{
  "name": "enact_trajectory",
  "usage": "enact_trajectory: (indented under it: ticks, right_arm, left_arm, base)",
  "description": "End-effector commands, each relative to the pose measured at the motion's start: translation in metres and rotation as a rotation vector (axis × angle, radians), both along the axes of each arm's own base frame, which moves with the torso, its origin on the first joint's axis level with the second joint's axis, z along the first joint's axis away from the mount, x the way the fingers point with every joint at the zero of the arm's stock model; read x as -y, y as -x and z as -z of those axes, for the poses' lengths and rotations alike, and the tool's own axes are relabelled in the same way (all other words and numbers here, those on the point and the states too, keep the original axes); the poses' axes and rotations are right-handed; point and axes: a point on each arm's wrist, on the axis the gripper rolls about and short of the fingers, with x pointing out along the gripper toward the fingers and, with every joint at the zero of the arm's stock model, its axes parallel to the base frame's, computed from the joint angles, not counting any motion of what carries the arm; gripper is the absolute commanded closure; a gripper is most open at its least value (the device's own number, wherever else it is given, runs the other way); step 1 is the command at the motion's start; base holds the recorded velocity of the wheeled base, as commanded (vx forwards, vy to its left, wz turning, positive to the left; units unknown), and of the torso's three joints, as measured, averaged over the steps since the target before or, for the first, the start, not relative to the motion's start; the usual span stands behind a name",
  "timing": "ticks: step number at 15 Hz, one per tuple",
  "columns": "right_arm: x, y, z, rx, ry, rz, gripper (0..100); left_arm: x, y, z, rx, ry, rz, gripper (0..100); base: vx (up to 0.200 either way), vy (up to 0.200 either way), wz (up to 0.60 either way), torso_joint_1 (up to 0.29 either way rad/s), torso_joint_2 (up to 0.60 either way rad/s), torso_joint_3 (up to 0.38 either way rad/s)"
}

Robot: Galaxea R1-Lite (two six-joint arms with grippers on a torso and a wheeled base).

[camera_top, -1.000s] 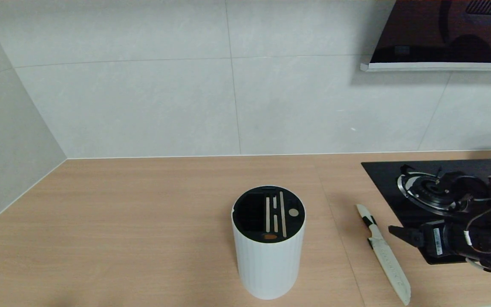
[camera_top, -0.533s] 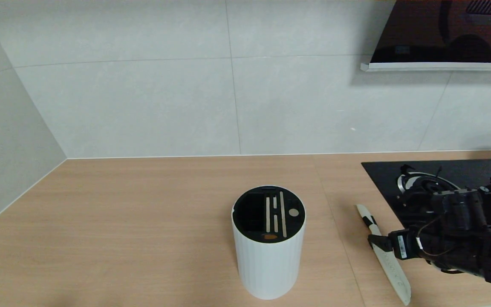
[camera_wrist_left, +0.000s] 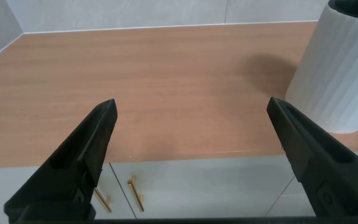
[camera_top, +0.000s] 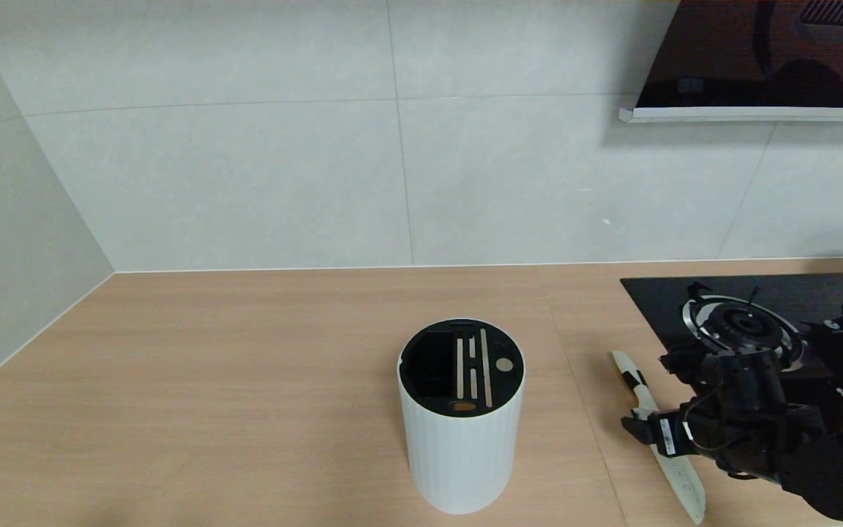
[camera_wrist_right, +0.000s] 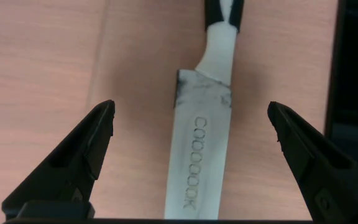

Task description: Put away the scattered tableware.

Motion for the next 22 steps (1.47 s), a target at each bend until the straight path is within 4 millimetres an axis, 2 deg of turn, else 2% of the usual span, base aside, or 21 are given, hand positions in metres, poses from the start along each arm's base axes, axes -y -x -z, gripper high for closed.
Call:
enact_trajectory:
  ticks: [1,10,18,19,22]
  right_arm:
    - [-0.001,-0.004,0.013,-0.019,0.009,0.006,0]
    - [0.0,-0.014,0.026,0.036,0.003,0.059,0]
    - [0.0,-0.014,0.026,0.035,0.01,0.068,0]
    - [0.0,-0.014,0.027,0.032,0.011,0.068,100]
    - [0.0,-0.013,0.031,0.02,0.015,0.065,100]
  left_arm:
    - [0.0,0.0,0.0,0.0,0.0,0.0,0]
    - [0.0,0.0,0.0,0.0,-0.001,0.0,0]
    - [0.0,0.0,0.0,0.0,0.0,0.0,0]
    - [0.0,0.0,0.0,0.0,0.0,0.0,0]
    - [0.0,0.0,0.0,0.0,-0.001,0.0,0]
  base:
    - [0.0,0.0,0.0,0.0,0.0,0.0]
    - [0.0,0.0,0.0,0.0,0.0,0.0]
    - [0.0,0.0,0.0,0.0,0.0,0.0]
    - [0.0,0.0,0.0,0.0,0.0,0.0]
    - [0.0,0.0,0.0,0.0,0.0,0.0]
